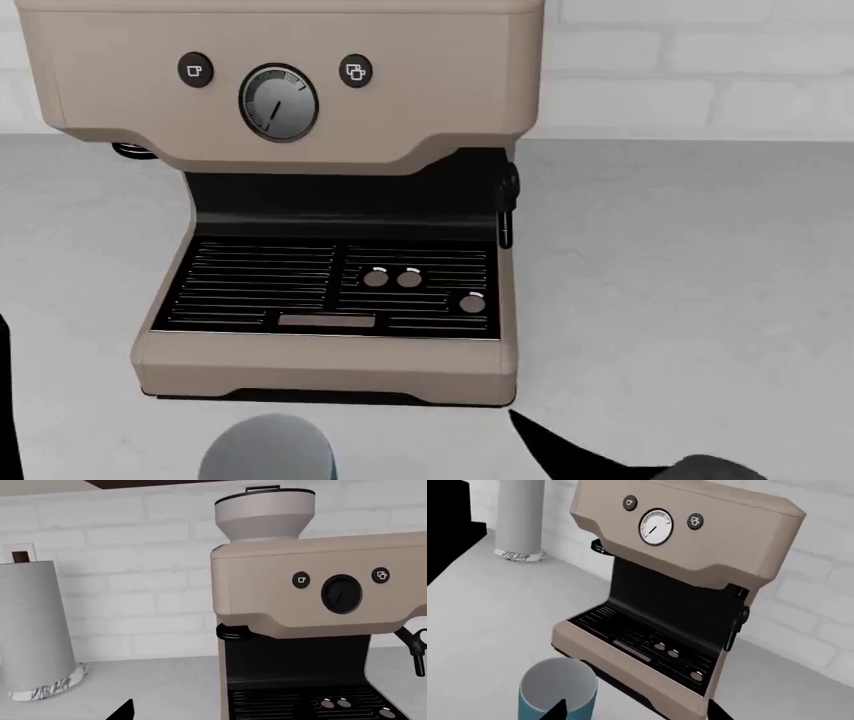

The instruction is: Pick the mug from under the coffee machine dispenser and place it on the counter.

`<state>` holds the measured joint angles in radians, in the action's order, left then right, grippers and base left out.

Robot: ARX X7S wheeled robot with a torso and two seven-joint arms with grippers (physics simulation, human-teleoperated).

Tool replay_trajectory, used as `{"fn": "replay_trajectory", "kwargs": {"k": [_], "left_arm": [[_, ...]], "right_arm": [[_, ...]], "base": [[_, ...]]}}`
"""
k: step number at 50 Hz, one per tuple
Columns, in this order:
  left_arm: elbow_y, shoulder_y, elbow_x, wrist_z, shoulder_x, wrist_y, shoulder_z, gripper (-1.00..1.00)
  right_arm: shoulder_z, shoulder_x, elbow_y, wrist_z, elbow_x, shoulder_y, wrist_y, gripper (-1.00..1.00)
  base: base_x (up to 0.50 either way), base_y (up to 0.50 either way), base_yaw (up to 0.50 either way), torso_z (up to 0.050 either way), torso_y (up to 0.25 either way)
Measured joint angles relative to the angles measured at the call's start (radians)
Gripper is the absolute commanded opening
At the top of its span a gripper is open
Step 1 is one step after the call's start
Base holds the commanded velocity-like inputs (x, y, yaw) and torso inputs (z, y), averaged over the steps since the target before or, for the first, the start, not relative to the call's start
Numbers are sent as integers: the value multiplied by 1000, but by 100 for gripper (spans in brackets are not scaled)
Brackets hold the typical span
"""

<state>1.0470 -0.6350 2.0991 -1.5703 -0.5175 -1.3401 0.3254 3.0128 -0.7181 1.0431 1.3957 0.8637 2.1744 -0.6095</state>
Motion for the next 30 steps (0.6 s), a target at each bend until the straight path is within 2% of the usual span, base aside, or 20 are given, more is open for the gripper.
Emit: {"fn": "replay_trajectory", "kwargs": {"k": [8, 17, 30], "left_arm": [[0, 2, 0, 0, 6, -6, 3, 100], [0, 0, -5, 0, 8, -4, -3, 100], [0, -14, -6, 0, -28, 27, -14, 100]], "right_arm": [[68, -3, -1, 9, -7, 100, -62, 100], [86, -37, -30, -8, 14, 148, -100, 100], [-202, -314, -14, -181, 236, 165, 150, 100]], "base": [[0, 0, 0, 0, 0], [0, 0, 0, 0, 0], [0, 0, 0, 0, 0]]}}
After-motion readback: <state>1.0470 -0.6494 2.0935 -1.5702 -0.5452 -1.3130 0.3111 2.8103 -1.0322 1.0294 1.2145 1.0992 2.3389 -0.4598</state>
